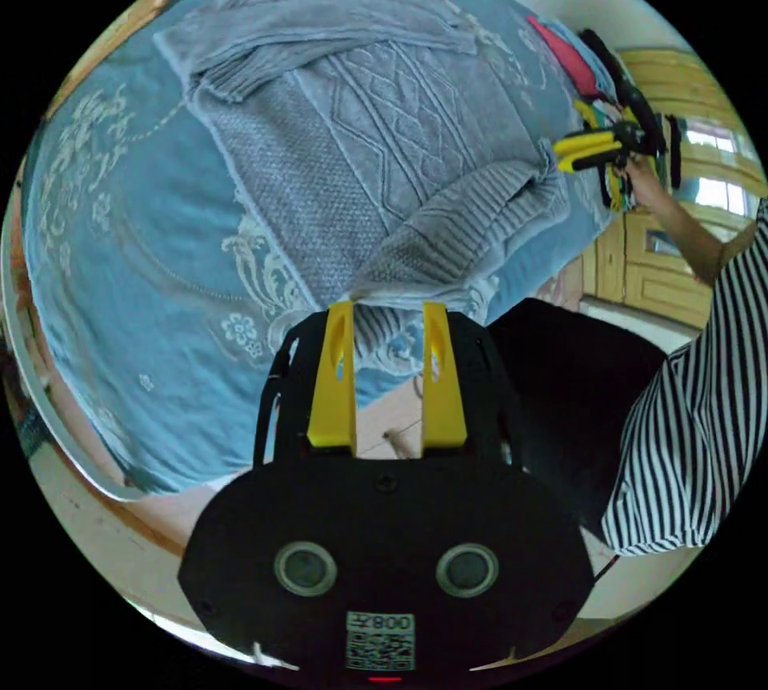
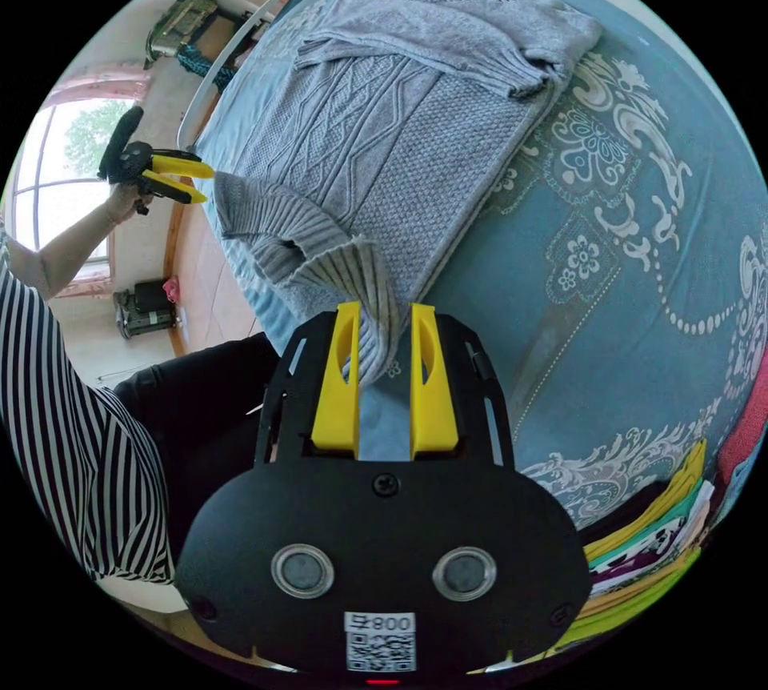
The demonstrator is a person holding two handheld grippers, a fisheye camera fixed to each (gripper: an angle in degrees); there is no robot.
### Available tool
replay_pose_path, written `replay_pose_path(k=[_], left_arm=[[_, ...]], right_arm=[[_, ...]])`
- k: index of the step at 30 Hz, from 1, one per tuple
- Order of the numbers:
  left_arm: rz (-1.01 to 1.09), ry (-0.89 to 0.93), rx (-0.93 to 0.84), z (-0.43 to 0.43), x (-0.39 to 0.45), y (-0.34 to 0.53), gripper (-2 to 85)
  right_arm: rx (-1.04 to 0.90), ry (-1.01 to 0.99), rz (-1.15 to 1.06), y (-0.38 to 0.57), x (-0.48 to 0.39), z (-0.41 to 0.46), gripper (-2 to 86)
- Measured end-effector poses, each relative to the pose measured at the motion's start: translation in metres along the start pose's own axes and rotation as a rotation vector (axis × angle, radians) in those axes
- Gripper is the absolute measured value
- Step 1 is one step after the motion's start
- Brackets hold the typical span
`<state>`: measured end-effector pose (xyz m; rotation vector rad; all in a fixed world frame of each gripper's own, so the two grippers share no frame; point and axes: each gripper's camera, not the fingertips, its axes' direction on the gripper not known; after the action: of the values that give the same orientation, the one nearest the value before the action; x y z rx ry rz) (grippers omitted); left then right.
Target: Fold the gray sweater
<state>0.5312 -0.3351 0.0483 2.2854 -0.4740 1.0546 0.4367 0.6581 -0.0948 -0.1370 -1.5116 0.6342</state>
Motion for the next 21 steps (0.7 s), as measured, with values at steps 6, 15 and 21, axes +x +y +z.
replay_pose_path(k=[6,15,21], left_arm=[[0.142,-0.213,-0.113,-0.019,0.032,-0.026,11.0],[0.177,-0.272,-0.122,-0.062,0.033,-0.034,7.3],[0.045,-0.102,0.002,-0.109,0.002,-0.011,2.9]], right_arm=[[-0.027,-0.049,0.016,-0.008,0.007,-0.004,8.9],[-0.011,-0.079,0.001,-0.006,0.014,-0.025,4.2],[0.128,-0.151,0.036,0.016,0.027,-0.069,2.9]])
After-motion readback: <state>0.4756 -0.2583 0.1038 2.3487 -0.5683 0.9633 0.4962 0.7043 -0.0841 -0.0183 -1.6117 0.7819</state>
